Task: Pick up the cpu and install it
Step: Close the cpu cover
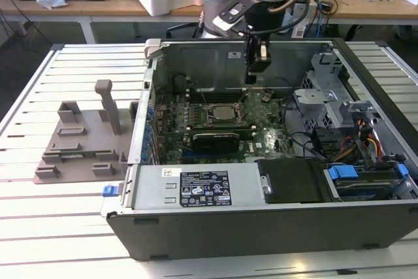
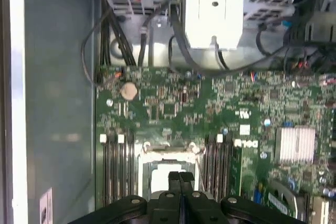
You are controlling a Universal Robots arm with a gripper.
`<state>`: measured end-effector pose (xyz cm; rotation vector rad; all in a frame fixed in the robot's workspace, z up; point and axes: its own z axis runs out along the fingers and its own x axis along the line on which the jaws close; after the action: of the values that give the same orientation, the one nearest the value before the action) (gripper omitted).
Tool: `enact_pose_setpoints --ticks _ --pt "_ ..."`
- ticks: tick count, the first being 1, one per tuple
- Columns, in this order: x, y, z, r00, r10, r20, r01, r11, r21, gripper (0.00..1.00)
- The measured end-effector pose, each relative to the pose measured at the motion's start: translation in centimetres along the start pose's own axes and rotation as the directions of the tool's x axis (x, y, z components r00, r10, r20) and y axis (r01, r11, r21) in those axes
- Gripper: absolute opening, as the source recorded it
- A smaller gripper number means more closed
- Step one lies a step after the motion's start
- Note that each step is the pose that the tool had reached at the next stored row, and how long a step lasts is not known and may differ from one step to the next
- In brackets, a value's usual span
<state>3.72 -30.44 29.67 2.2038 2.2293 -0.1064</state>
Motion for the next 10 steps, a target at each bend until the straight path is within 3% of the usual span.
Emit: enact_pose_setpoints --ticks 2,4,10 --pt "0.03 1.71 -0.02 1.0 0.0 -0.0001 0.0 1.0 0.0054 0.11" --pt "0.13 2.63 0.39 1.0 -0.001 -0.0001 0.001 0.9999 0.011 0.11" --pt "0.67 3.26 1.86 1.0 -0.001 -0.0002 0.001 0.9999 0.0136 0.11"
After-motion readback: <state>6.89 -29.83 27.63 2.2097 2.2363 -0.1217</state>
